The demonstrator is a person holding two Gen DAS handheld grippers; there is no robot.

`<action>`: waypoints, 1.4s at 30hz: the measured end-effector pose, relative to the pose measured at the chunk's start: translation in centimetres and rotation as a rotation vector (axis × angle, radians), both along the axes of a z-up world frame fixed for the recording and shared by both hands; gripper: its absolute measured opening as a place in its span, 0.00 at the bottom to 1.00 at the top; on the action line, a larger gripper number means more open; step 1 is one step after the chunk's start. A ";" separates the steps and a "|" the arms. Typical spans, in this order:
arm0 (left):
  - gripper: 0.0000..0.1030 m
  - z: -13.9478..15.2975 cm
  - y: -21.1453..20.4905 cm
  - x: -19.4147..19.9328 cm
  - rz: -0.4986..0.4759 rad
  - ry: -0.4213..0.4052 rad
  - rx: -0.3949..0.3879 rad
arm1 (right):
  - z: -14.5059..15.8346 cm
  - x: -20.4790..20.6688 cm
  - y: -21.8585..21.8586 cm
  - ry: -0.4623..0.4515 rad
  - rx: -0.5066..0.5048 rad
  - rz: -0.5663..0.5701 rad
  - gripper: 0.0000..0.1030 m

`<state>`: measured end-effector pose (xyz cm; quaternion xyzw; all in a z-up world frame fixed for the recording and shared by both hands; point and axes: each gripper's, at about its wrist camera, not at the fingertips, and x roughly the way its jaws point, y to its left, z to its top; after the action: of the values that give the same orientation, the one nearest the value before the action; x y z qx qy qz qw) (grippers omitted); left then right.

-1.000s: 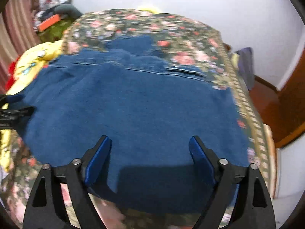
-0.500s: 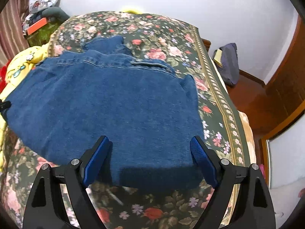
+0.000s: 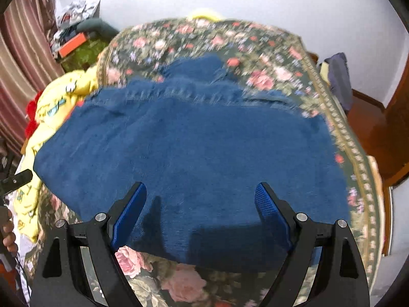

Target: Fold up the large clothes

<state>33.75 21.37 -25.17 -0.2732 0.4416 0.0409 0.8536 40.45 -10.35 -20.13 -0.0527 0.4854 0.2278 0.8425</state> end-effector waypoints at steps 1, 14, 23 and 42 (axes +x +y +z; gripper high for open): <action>0.97 -0.3 -0.3 0.3 -0.009 0.002 -0.023 | -0.6 -0.1 0.3 -0.001 -0.024 0.002 0.83; 0.52 0.1 -1.3 3.9 -0.019 -0.025 -0.080 | -0.8 -0.8 0.5 -0.049 -0.030 0.021 0.90; 0.50 -1.7 0.7 4.8 0.042 -0.055 -0.185 | -0.9 -1.0 0.7 -0.061 -0.032 0.021 0.92; 0.20 10.9 -1.8 4.7 0.127 -0.348 0.115 | 2.9 -1.7 4.4 -0.068 0.051 0.069 0.93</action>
<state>38.49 19.60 -14.29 -0.2543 0.2661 0.0718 0.9270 38.75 -5.92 -17.25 -0.0557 0.4485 0.2670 0.8511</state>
